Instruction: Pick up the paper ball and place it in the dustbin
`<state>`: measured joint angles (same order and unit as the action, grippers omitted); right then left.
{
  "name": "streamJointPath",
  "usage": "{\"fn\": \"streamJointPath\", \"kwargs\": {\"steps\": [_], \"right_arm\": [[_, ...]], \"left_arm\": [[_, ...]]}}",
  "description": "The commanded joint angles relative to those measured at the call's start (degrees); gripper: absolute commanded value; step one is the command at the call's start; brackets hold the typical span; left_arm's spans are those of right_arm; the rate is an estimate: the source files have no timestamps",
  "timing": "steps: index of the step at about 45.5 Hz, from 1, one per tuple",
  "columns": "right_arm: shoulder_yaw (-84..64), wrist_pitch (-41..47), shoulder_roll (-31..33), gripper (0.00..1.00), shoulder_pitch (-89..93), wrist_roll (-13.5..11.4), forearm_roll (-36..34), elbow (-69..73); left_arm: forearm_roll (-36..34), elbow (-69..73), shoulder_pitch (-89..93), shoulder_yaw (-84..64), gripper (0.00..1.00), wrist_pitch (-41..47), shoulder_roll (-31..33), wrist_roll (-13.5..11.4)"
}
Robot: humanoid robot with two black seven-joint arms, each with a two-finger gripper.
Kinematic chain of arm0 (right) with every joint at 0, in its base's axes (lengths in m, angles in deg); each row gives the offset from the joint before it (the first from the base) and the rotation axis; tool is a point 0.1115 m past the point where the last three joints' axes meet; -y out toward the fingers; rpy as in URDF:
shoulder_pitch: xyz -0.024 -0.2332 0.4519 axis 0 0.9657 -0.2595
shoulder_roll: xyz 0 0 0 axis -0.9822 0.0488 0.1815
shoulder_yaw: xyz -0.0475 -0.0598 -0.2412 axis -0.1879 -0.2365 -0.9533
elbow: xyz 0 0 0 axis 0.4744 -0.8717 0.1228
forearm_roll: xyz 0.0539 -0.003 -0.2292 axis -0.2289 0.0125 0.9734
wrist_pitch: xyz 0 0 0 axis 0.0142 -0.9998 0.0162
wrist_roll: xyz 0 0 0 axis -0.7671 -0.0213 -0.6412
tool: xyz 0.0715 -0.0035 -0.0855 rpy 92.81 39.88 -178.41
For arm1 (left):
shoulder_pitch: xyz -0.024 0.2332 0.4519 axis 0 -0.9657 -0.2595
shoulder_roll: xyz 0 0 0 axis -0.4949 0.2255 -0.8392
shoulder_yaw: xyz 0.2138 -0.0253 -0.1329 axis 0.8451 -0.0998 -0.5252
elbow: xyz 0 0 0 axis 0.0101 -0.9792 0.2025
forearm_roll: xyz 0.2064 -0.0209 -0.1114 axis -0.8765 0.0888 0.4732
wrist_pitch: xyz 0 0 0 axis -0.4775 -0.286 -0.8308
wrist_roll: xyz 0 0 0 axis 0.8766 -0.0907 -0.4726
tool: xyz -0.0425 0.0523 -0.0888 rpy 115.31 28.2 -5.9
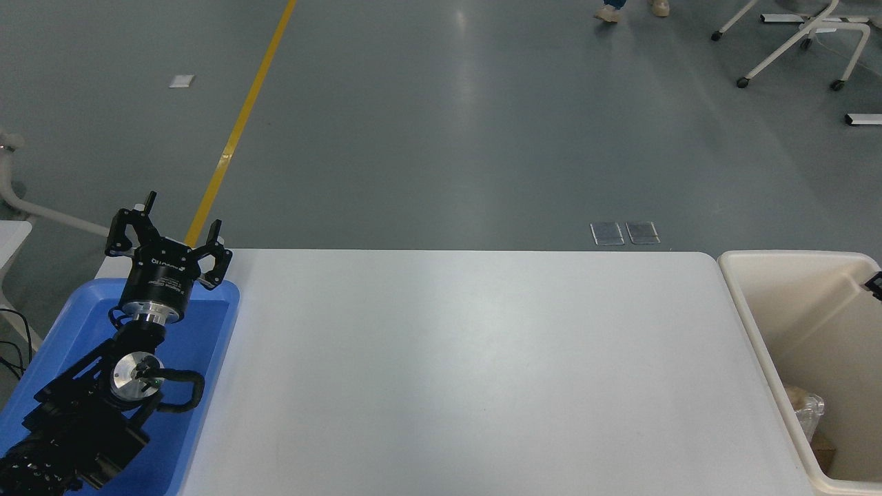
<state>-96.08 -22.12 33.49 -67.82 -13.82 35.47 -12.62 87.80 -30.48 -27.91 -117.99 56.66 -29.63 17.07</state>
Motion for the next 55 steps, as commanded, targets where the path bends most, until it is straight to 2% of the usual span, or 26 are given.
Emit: {"fn": "streamJointPath", "kwargs": {"steps": [1, 13, 29, 39, 55], "right_arm": [[-7.7, 0.4, -0.2, 1.00, -11.3, 0.1, 0.0, 3.6], [-11.1, 2.2, -3.4, 1.00, -29.8, 0.0, -0.1, 16.2], [-12.4, 24.2, -12.1, 1.00, -43.8, 0.0, 0.0, 24.0], [-13.6, 31.3, -12.4, 1.00, -53.0, 0.1, 0.0, 40.1], [-19.5, 40.5, -12.4, 1.00, -64.4, 0.0, -0.8, 55.8]], "left_arm": [[0.0, 0.0, 0.0, 0.0, 0.99, 0.0, 0.0, 0.0], [0.0, 0.0, 0.0, 0.0, 0.99, -0.1, 0.0, 0.0], [0.0, 0.0, 0.0, 0.0, 0.99, -0.1, 0.0, 0.0], [0.0, 0.0, 0.0, 0.1, 0.99, 0.0, 0.0, 0.0], [0.0, 0.0, 0.0, 0.1, 0.99, 0.1, 0.0, 0.0]]}}
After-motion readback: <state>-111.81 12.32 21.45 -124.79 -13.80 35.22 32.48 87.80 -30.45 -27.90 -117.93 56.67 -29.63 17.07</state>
